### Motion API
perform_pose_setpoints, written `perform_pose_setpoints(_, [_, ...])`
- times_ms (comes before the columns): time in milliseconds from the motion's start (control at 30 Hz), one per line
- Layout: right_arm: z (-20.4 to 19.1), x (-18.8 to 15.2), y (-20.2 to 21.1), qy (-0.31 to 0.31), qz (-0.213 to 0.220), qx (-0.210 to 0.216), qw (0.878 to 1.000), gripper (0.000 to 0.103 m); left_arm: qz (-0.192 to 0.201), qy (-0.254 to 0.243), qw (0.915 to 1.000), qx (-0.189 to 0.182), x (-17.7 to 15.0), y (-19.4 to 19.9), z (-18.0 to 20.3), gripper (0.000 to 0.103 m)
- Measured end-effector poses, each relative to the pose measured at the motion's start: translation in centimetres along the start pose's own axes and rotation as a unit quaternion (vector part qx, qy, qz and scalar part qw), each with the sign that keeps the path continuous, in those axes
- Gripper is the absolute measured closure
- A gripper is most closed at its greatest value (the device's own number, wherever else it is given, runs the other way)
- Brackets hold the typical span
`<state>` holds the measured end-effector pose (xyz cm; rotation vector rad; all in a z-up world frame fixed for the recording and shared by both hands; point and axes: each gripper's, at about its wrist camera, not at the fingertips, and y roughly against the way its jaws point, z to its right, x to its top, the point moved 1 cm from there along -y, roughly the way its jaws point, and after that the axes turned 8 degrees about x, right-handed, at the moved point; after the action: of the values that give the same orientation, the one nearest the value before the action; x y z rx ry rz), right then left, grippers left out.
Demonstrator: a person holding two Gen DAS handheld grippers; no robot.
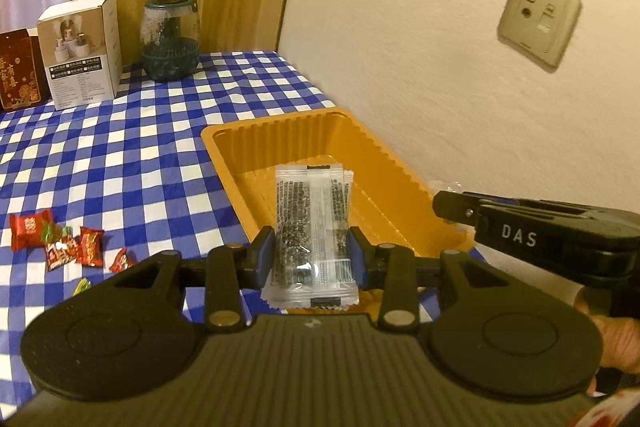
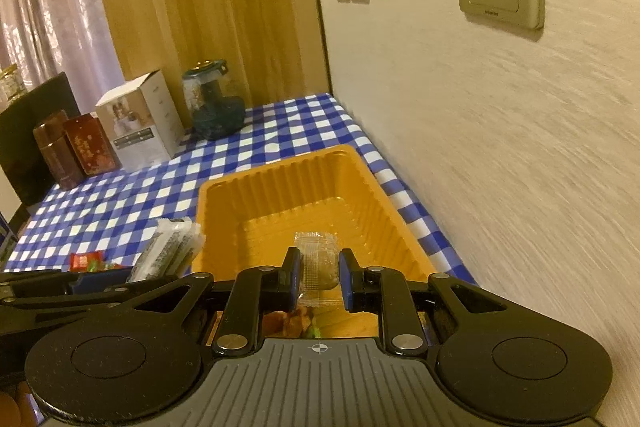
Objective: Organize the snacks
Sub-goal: 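Lower both packets into the orange tray and open both grippers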
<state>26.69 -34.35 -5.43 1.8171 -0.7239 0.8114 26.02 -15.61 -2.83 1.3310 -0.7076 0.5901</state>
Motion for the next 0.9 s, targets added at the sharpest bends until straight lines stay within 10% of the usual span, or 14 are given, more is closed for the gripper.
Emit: perform_pose_setpoints(900, [2.2,0.1,-2.7,-0.03,-0.012,-0.003,0.999,0.082,0.005,0.035,0.9994,0.005,1.1,-2.8,-2.2,0.059])
